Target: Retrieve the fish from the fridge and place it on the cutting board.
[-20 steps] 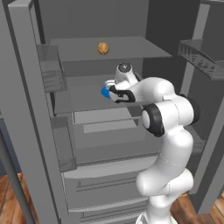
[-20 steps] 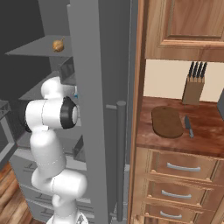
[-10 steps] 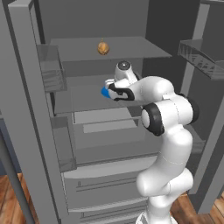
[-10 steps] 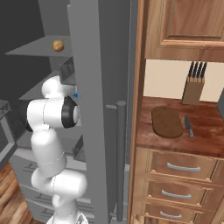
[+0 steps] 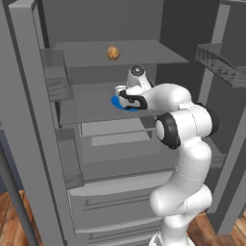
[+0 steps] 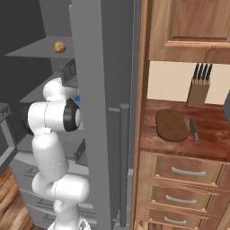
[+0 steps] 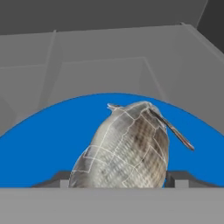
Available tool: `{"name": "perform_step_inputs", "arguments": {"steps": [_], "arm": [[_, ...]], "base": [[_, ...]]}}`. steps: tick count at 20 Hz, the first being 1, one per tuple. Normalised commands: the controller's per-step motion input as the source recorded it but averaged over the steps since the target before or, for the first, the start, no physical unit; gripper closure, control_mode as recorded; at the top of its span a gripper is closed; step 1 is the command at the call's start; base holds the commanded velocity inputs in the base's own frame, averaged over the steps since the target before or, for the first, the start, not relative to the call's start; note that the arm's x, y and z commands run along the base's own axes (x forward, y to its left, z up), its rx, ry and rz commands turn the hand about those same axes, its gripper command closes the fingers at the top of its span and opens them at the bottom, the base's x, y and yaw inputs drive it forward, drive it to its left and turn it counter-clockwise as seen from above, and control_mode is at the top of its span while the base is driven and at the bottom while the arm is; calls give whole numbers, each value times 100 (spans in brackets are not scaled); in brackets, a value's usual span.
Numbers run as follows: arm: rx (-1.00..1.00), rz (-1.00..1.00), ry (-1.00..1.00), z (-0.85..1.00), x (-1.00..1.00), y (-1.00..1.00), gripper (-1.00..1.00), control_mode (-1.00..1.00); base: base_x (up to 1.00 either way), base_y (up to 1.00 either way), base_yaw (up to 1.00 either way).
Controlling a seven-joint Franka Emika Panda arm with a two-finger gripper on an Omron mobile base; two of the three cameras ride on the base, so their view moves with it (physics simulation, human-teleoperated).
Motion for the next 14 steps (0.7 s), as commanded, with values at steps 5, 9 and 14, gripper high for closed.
{"name": "perform_step_inputs", "arguments": {"steps": [5, 9, 14], "arm": [[0, 0, -12, 0, 0, 3, 100, -100], [-4, 0, -21, 0, -4, 3, 100, -100], [0, 0, -9, 8, -25, 0, 100, -100]], "base": [[0, 0, 0], [0, 0, 0], [0, 0, 0]]}}
